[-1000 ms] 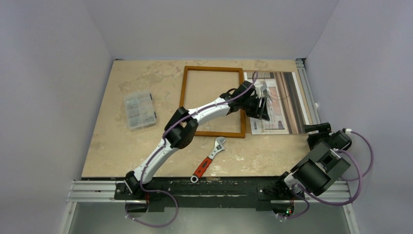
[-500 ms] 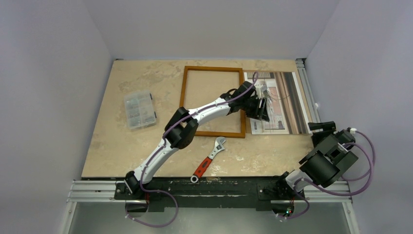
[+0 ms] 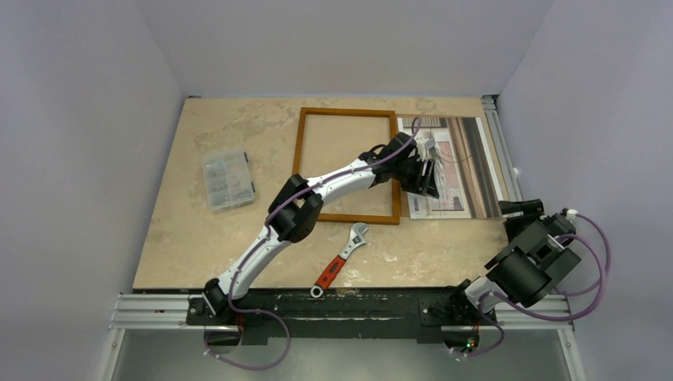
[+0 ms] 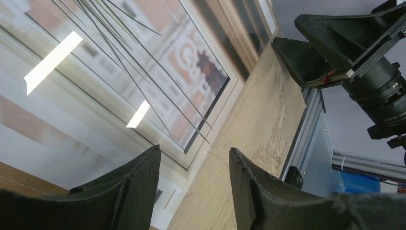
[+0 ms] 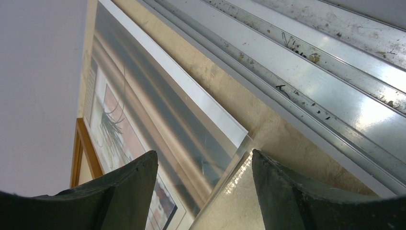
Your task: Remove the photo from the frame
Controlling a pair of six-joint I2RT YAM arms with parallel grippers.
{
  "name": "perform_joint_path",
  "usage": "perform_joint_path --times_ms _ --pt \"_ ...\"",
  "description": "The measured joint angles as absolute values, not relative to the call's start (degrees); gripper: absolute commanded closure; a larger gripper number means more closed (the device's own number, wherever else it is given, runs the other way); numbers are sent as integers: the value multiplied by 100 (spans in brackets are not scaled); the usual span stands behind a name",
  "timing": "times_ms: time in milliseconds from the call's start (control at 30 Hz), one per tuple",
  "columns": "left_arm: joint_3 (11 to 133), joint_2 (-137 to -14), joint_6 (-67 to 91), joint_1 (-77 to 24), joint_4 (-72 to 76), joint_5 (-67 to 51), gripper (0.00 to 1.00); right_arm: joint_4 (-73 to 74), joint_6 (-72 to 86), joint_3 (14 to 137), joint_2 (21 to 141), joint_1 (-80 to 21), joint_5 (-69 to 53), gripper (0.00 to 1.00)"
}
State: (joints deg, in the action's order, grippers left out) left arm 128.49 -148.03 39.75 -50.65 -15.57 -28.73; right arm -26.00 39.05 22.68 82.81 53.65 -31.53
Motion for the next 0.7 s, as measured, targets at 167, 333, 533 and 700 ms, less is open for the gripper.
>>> perform_joint_path --times_ms 167,333,533,700 --pt "12849 -14803 3942 -5065 -1564 -2873 47 -2670 3909 2171 8182 5365 -3260 30" --pt "12849 -14803 3938 -5065 -1592 -2871 47 -2746 3986 2088 8020 5365 -3275 30" --pt "12849 -14803 3935 -5065 -1599 -2871 47 -2775 4010 2084 7988 5365 -3262 29" --pt "12849 -14803 3935 -5065 -1599 -2871 47 -2473 3968 2086 7988 5365 -2958 28"
